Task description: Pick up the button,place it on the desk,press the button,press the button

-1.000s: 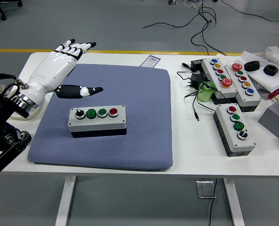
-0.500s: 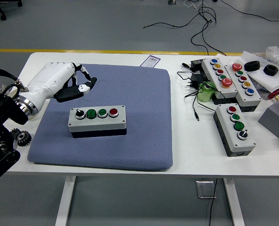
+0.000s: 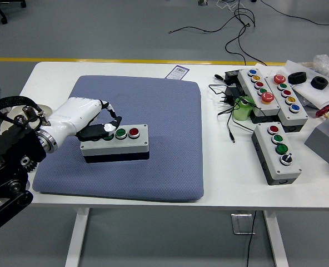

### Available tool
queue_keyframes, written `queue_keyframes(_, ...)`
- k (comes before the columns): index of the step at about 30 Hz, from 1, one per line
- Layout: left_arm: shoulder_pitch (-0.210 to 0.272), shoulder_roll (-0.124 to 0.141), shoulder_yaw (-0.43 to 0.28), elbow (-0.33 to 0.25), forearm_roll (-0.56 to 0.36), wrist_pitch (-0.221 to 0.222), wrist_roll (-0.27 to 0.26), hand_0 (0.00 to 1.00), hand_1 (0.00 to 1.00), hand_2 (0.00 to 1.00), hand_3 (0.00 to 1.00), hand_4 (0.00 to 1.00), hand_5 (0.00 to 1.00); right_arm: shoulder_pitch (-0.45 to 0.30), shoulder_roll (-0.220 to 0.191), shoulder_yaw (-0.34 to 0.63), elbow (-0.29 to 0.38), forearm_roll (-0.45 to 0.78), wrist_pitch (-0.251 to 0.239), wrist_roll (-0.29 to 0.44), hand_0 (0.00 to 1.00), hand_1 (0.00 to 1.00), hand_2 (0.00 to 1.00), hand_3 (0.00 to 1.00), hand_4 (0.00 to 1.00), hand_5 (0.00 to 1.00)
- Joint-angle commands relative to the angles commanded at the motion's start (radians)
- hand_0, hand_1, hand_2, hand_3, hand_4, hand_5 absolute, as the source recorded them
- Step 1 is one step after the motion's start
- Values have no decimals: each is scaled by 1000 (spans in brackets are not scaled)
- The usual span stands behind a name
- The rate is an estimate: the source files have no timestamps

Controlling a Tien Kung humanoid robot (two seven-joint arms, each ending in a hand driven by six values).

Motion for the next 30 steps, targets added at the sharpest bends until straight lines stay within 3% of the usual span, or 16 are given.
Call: queue_keyframes(30, -21, -21, 87, 62, -10, 7, -8, 2, 2, 2, 670, 563, 998, 3, 0, -17, 0, 14, -1, -1, 523, 683, 723, 646, 328, 163)
